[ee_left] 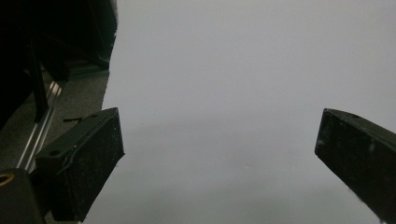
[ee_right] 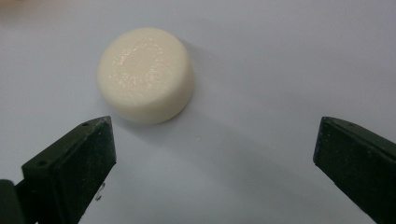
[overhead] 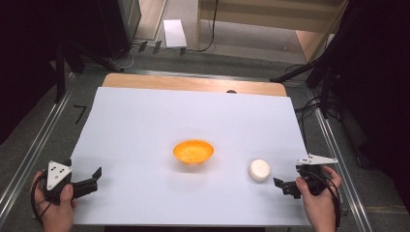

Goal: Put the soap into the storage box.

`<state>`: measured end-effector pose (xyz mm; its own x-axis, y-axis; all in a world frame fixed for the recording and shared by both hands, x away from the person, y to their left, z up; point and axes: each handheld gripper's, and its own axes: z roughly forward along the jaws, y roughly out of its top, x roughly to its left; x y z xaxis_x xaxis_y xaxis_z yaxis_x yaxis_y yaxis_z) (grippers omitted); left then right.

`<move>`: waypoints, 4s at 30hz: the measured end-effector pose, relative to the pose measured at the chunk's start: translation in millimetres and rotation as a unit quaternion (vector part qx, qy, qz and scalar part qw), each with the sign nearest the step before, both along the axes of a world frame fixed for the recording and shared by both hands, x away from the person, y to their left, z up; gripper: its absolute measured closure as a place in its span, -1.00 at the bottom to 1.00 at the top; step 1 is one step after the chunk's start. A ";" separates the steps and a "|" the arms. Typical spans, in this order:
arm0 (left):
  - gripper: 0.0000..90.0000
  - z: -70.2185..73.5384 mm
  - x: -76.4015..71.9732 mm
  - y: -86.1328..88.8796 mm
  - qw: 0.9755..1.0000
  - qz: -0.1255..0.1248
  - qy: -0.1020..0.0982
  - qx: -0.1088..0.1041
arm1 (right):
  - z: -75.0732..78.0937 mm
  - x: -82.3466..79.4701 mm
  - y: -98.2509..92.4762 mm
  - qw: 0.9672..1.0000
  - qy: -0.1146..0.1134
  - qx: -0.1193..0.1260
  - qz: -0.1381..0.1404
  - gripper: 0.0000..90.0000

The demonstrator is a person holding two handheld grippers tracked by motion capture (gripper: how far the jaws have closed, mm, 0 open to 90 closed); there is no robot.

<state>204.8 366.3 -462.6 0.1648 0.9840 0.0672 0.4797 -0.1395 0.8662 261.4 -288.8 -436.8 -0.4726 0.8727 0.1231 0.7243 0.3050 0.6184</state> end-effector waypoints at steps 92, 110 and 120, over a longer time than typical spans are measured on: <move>-0.97 -0.2 1.0 1.0 1.000 -0.003 0.003 -0.006 | 18.0 46.9 103.2 0.997 0.029 -0.016 0.074 -0.43; -0.97 -0.2 1.0 0.4 1.000 -0.002 0.004 -0.001 | 27.1 61.7 126.5 0.995 0.025 -0.005 0.095 -0.43; -0.97 -0.3 0.9 0.8 1.000 -0.003 0.002 -0.006 | 35.5 66.1 141.7 0.994 0.020 -0.004 0.107 -0.43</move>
